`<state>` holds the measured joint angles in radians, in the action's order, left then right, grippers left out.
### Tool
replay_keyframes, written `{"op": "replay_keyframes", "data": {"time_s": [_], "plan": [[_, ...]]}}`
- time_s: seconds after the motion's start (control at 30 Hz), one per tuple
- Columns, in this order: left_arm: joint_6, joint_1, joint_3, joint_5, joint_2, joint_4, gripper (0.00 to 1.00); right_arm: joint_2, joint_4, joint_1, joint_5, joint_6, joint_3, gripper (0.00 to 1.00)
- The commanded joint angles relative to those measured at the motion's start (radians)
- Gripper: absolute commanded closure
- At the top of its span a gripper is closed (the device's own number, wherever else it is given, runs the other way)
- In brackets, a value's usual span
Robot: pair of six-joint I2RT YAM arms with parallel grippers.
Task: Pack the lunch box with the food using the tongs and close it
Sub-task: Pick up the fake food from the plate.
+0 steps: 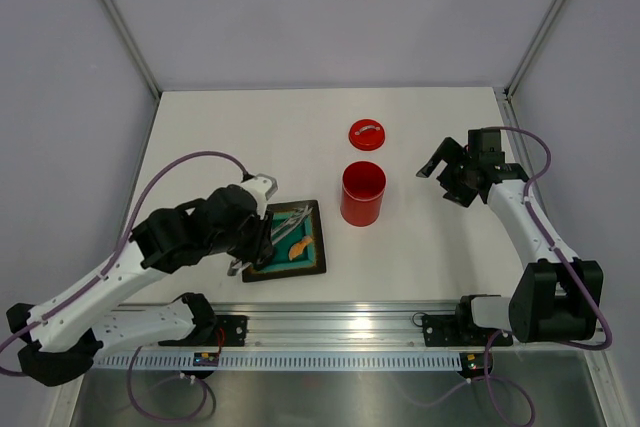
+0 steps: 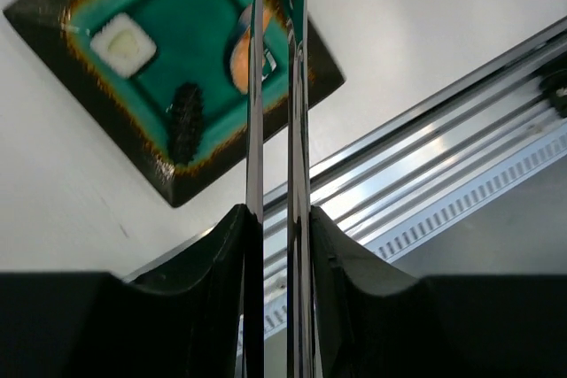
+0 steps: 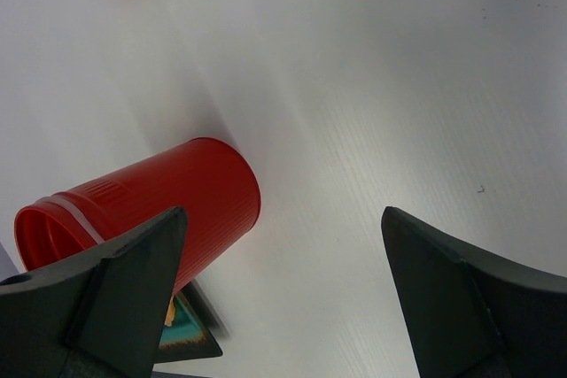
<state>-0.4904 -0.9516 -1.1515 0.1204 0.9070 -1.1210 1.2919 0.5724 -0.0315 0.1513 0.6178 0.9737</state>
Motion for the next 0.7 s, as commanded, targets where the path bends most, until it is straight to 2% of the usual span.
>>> {"op": "replay_keyframes", "data": {"time_s": [0.0, 0.23, 0.67], "plan": [[-0.03, 0.002, 0.067, -0.013, -0.023, -0.02, 0.66, 0.012, -0.02, -0.001, 0.022, 0.003, 0.014, 0.01], [-0.022, 0.002, 0.174, -0.057, 0.006, 0.062, 0.63, -0.002, -0.008, -0.001, 0.014, -0.003, 0.02, 0.0], [-0.011, 0.001, 0.217, -0.047, 0.013, 0.063, 0.53, -0.011, -0.014, 0.001, 0.014, 0.005, -0.006, 0.01]]}}
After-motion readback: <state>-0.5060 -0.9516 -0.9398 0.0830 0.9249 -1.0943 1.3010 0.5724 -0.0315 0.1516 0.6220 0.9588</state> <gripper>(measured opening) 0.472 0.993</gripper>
